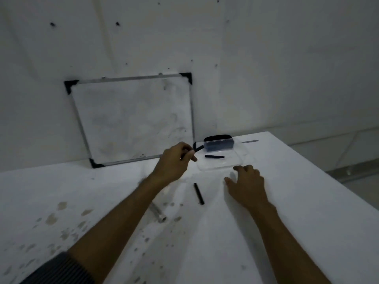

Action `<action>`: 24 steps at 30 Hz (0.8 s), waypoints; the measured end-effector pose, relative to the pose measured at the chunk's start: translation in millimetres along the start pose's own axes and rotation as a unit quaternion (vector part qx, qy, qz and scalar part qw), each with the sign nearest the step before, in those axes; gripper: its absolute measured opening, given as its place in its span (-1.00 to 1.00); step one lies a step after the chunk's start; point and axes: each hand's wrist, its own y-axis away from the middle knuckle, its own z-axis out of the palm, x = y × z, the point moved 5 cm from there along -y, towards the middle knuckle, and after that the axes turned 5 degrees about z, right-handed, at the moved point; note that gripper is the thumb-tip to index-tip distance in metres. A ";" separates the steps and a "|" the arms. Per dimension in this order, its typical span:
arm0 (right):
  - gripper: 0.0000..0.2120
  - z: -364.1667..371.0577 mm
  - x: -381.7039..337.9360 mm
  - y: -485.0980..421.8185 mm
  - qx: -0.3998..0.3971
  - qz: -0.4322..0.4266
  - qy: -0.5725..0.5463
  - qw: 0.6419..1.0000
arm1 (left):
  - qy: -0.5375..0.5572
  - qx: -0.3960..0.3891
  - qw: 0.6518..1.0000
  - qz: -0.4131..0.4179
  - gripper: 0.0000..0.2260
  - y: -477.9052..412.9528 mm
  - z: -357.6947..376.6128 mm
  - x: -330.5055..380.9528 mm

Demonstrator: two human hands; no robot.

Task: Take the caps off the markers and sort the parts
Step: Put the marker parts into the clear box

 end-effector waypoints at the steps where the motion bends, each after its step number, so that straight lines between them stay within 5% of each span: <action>1: -0.40 3.2 6.8 0.0 0.013 0.006 0.007 1.000 | -0.016 -0.017 1.000 0.006 -0.86 -17.4 10.1 2.8; 6: -0.24 21.5 14.5 -6.4 0.034 -0.003 0.031 0.999 | -0.130 -0.116 0.983 0.055 -0.78 -92.1 65.8 10.8; 15: -0.26 25.7 18.5 -13.3 0.056 -0.005 -0.001 0.998 | -0.294 -0.249 0.918 0.101 -0.81 -145.0 139.1 8.8; 24: -0.30 17.4 19.4 -14.3 0.031 0.005 -0.057 0.998 | -0.238 -0.218 0.941 0.099 -0.76 -131.8 86.4 26.3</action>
